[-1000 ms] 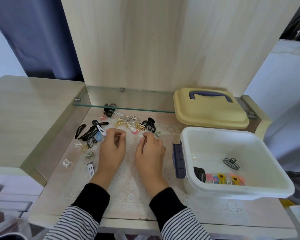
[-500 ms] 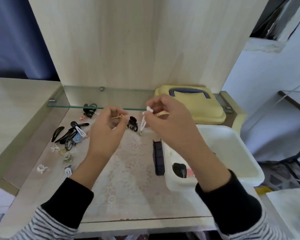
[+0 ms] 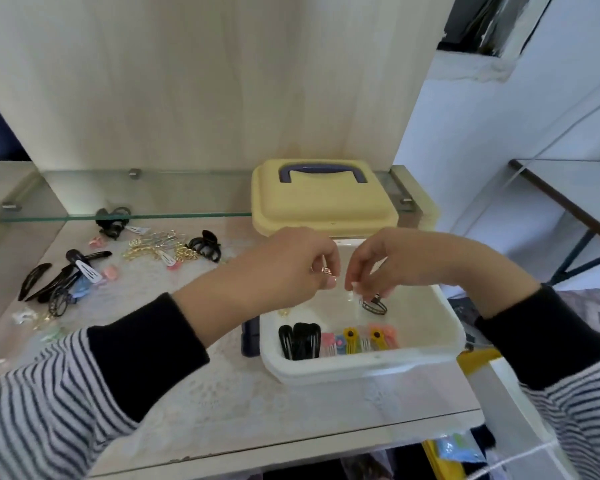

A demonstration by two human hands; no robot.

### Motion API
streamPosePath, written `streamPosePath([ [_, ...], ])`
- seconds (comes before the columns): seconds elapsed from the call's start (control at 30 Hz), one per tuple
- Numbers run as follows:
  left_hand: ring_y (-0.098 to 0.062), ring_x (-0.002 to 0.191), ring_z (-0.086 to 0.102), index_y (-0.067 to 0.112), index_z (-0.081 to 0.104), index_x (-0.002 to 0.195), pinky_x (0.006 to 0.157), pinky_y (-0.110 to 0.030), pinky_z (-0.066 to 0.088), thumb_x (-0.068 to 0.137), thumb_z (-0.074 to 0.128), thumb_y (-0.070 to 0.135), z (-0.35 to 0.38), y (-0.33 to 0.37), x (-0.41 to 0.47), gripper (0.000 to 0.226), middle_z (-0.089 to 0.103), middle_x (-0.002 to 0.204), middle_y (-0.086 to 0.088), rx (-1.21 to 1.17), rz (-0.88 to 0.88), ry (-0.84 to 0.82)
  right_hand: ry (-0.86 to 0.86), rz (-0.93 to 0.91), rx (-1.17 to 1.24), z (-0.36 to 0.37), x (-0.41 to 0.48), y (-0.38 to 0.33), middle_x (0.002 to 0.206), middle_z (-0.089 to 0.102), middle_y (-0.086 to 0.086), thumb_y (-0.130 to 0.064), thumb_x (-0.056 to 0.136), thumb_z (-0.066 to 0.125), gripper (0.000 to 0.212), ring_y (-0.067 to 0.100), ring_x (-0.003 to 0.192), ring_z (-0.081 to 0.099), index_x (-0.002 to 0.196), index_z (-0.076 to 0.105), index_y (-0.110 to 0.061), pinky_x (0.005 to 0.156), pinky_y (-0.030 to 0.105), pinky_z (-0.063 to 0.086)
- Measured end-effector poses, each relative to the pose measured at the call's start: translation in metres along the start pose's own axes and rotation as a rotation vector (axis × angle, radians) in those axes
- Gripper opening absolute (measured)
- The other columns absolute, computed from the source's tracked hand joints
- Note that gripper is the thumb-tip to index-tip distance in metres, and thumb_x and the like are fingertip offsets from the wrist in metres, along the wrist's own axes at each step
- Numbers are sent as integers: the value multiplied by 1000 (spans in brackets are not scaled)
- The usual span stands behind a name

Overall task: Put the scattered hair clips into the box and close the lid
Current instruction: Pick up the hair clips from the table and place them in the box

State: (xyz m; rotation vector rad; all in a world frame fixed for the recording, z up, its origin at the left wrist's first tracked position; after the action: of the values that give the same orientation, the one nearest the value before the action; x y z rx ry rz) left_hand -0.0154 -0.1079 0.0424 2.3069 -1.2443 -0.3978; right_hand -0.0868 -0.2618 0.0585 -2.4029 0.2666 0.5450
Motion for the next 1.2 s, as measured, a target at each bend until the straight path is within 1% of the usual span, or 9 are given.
streamPosePath([
  [0.17,-11,81,52,27,60,91,67,-27,41,91,58,17,21,-3,21,10,49,83,13,314,25,-122,-94,61,-59,10,12,23,86,71,1,-6,84,66,11,6,70,69,91,73,-11,76,24,58],
  [0.33,-20,91,60,14,65,105,60,-26,35,90,48,4,39,-2,33,25,65,104,-4,567,31,-181,-197,37,-113,15,21,29,84,68,3,-6,86,65,9,16,79,72,94,69,-9,74,27,58],
  [0.43,-23,96,63,11,64,107,73,-29,44,91,46,2,46,-8,39,26,66,106,-7,591,2,-250,-228,14,-160,16,29,31,88,72,10,-9,84,68,12,28,86,70,96,68,-9,79,36,57],
  [0.5,-23,97,63,11,65,108,76,-30,46,91,48,3,49,-14,41,26,67,106,-7,606,-23,-298,-245,3,-181,19,35,33,87,73,8,-12,83,70,10,30,86,69,93,67,-13,76,35,56],
  [0.67,-23,96,65,15,69,108,80,-31,50,90,57,10,55,-22,45,23,70,105,-5,607,-85,-393,-271,-29,-231,22,41,33,82,74,-2,-18,82,71,10,13,80,68,92,69,-17,66,21,46],
  [0.77,-22,99,65,17,68,113,83,-33,53,90,55,9,55,-22,46,27,69,109,-3,672,-86,-390,-284,-60,-264,23,42,33,81,72,-4,-18,81,72,10,7,72,64,91,70,-18,77,31,54],
  [0.83,-22,101,64,18,65,117,85,-34,53,92,56,10,55,-20,47,28,67,112,-3,709,-97,-377,-288,-79,-282,24,44,33,79,70,-7,-18,80,72,8,10,74,64,88,71,-20,83,38,56],
  [1.0,-23,96,62,15,62,107,77,-32,50,92,54,8,50,-16,44,18,64,105,-4,742,-95,-354,-272,-108,-300,23,45,34,62,65,-15,-19,79,72,6,13,75,65,79,71,-25,81,40,56],
  [1.2,-20,86,59,16,57,96,71,-31,48,90,53,6,55,-18,42,13,59,94,1,766,-65,-348,-275,-88,-334,28,48,38,74,69,-11,-20,78,73,7,11,77,65,83,74,-26,83,37,55],
])
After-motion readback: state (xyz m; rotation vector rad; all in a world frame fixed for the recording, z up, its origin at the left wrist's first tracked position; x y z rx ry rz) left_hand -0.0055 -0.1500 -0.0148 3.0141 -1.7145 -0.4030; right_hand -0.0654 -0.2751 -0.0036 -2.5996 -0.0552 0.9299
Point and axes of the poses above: each hand's wrist, its own x-axis towards the middle knuckle, its own z-axis out of the palm, y = z × x, the point moved 2 cm from there along x, towards the middle knuckle
